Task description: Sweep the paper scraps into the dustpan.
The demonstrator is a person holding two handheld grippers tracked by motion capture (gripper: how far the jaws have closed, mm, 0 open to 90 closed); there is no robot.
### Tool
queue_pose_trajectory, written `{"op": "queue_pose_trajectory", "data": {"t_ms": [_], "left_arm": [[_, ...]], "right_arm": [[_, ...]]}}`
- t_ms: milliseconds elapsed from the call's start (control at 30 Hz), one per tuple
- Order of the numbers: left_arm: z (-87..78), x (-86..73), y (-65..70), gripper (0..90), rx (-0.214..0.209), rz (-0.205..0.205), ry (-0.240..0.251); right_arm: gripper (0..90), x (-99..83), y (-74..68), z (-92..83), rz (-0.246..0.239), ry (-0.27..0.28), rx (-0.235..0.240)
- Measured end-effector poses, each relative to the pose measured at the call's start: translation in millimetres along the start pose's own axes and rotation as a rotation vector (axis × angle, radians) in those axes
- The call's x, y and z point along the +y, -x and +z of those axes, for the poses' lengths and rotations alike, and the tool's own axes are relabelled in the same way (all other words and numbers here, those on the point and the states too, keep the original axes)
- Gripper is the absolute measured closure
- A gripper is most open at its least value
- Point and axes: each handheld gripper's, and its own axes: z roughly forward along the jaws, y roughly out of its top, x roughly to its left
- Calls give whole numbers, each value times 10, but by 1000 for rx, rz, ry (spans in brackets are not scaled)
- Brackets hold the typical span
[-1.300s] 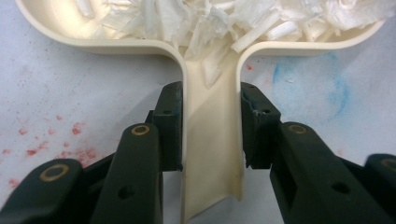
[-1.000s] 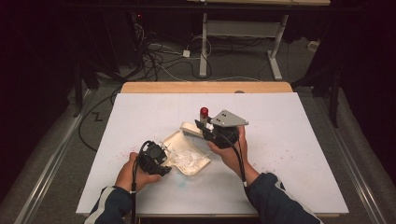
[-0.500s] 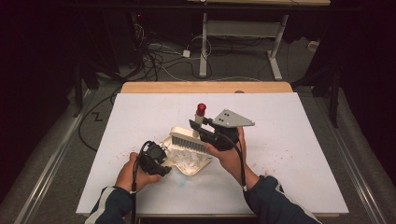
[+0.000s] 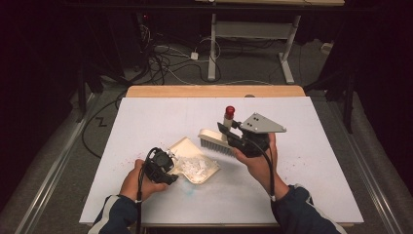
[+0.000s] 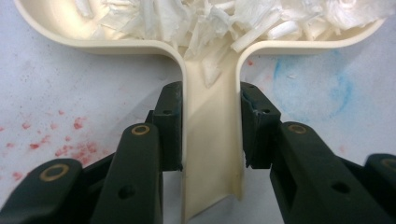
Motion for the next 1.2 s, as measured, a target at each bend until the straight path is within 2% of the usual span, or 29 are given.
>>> {"op": "queue_pose_trajectory", "data": {"t_ms": [133,267,400,500,633,700,833,867,967,1033,1200], "left_arm": [[-15,-22,-12,627,-3,-4,4],[-26,-36,-17,627,-2,-13,3],[-18,-30,-13,626,1,-8,-2],[-13,-28,-13,626,2,-6,-5],[-9,-21,-8,627,5,-2,-9],[-8,-20,-7,627,8,-2,-9],[-9,-22,-13,627,3,-1,-8],[-8,-24,-12,627,1,-4,-7],[-9,-26,-16,626,-1,-2,-5],[-9,-26,-16,626,0,0,-6],[-7,-21,-9,626,6,5,-8]], "right_arm": [[706,-91,83,-202,-14,-40,-33],[706,-158,123,-328,-18,-76,-28],[706,-220,44,-361,-50,-131,5],[706,-260,-24,-327,-36,-142,55],[706,-244,-145,-242,-33,-115,74],[706,-220,-171,-194,-6,-105,96],[706,-165,-248,-94,6,-88,139],[706,-153,-263,-84,-3,-88,143],[706,-114,-277,-109,-29,-72,131],[706,-87,-240,-140,-26,-57,113],[706,7,-14,-207,-2,-15,47]]}}
